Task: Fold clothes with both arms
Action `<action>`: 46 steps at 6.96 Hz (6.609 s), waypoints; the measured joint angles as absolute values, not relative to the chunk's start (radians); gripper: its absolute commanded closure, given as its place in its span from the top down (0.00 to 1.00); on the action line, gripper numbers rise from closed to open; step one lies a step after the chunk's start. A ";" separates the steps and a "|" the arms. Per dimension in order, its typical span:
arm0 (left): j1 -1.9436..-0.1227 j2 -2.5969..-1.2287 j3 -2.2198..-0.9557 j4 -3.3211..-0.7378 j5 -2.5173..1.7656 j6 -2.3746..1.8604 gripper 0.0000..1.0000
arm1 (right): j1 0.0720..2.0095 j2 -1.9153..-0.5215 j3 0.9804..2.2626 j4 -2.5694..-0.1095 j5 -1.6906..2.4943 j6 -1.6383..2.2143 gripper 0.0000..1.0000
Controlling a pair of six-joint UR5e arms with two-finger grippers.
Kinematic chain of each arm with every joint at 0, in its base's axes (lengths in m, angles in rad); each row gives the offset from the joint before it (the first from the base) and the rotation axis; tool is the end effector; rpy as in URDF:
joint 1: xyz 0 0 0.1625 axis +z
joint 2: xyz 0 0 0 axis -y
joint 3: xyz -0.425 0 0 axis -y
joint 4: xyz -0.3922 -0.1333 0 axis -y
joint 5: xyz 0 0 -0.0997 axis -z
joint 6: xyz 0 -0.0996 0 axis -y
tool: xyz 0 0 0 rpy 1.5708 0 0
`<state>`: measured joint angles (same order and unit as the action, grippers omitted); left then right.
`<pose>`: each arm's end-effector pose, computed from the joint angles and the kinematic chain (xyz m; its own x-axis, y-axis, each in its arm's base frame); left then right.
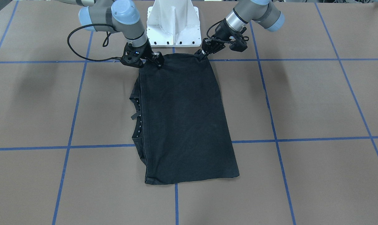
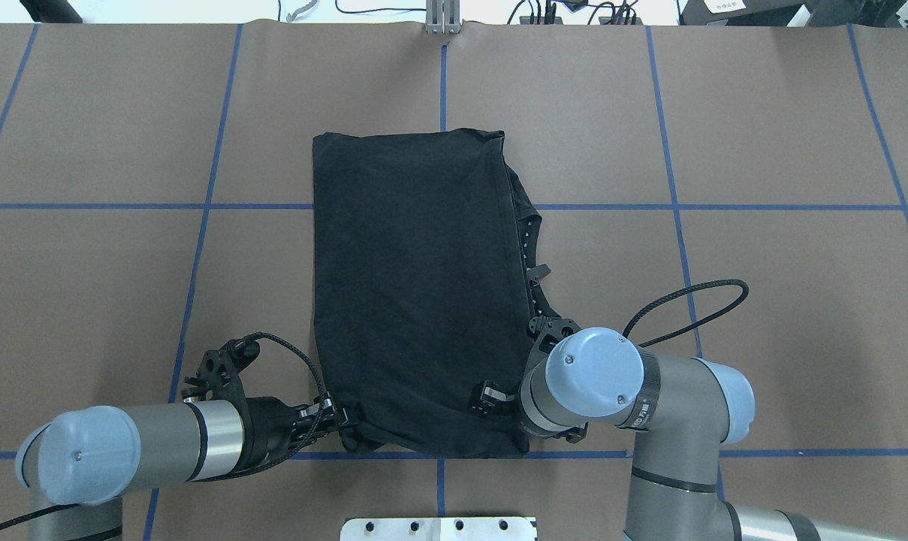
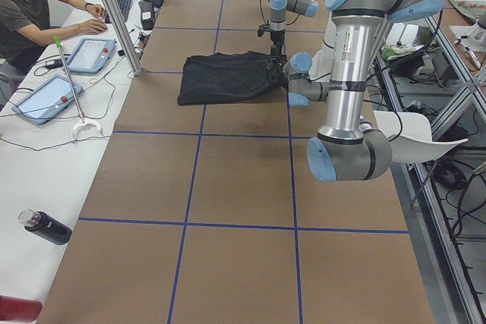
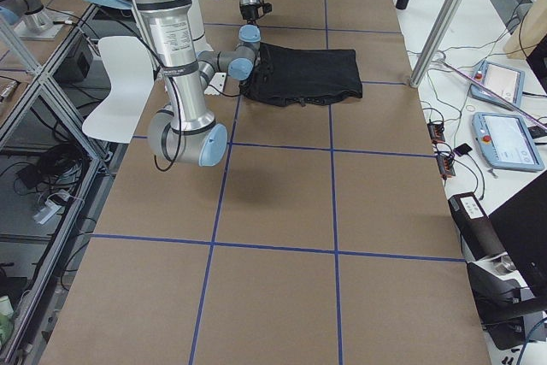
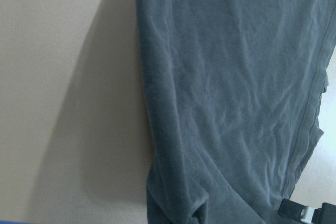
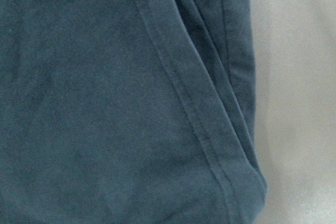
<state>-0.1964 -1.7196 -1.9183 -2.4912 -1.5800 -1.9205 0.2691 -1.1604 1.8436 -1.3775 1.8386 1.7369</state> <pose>0.4857 -0.2316 0.3128 0.0776 -0.3648 -0.9279 0.2265 0.9128 -0.3399 -0.5609 -0.2656 0.2895 0.5984 0.3304 0.7299 -0.1615 0.9420 -0.2940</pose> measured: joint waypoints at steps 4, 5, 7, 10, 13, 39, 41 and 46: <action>-0.196 -1.720 -1.919 -2.491 -1.580 -1.921 0.00 | 0.260 -1.151 1.838 -1.382 1.839 1.739 0.84; -0.196 -1.720 -1.919 -2.491 -1.580 -1.921 0.00 | 0.258 -1.152 1.837 -1.383 1.839 1.739 0.84; -0.196 -1.720 -1.919 -2.491 -1.580 -1.921 0.00 | 0.256 -1.154 1.837 -1.386 1.840 1.738 0.70; -0.196 -1.721 -1.919 -2.491 -1.580 -1.921 0.00 | 0.256 -1.156 1.837 -1.387 1.840 1.738 0.00; -0.196 -1.721 -1.919 -2.491 -1.580 -1.921 0.00 | 0.262 -1.154 1.840 -1.386 1.841 1.739 0.00; -0.609 -1.959 -1.738 -2.411 -1.763 -1.708 0.00 | 0.635 -1.031 1.794 -1.378 1.980 1.548 0.00; -0.703 -2.022 -1.597 -2.421 -1.777 -1.661 0.00 | 0.691 -0.912 1.565 -1.295 1.972 1.491 0.00; -0.730 -2.120 -1.358 -2.578 -1.774 -1.664 1.00 | 0.731 -0.830 1.318 -1.069 1.941 1.487 0.99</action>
